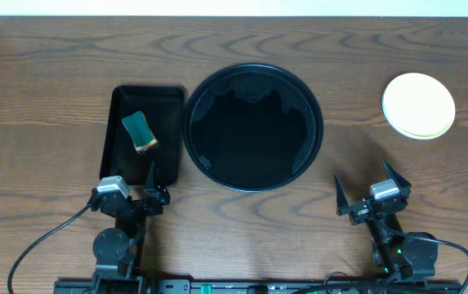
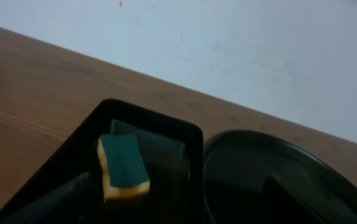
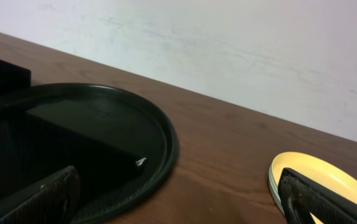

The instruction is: Clean dirty plates on tray and stack at the side

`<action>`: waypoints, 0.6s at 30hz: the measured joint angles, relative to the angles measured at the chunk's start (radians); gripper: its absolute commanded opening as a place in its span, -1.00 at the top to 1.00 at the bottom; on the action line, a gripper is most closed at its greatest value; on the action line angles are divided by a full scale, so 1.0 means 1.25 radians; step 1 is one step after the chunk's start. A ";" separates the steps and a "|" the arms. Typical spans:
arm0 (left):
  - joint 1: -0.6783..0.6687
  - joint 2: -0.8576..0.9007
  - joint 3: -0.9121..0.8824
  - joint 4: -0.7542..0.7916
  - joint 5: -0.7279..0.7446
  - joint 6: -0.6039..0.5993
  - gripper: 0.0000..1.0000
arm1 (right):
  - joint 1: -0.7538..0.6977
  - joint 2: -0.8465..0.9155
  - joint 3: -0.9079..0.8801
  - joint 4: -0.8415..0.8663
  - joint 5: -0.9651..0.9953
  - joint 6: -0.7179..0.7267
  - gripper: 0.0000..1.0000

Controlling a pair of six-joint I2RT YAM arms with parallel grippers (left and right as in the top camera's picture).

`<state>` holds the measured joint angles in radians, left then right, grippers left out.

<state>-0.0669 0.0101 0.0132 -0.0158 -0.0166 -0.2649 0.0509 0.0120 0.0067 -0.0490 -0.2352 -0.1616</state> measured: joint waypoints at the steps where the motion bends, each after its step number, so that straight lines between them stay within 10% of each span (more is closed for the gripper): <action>1: 0.000 0.000 0.002 -0.003 0.003 0.003 -0.71 | 0.000 0.000 0.000 0.000 0.000 0.000 -0.98; 18: 0.000 0.000 0.003 -0.008 0.009 0.024 -0.71 | 0.000 0.000 0.000 0.000 0.000 0.000 -0.99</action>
<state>-0.0669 0.0101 0.0174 -0.0257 -0.0051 -0.2348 0.0509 0.0120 0.0067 -0.0490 -0.2352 -0.1619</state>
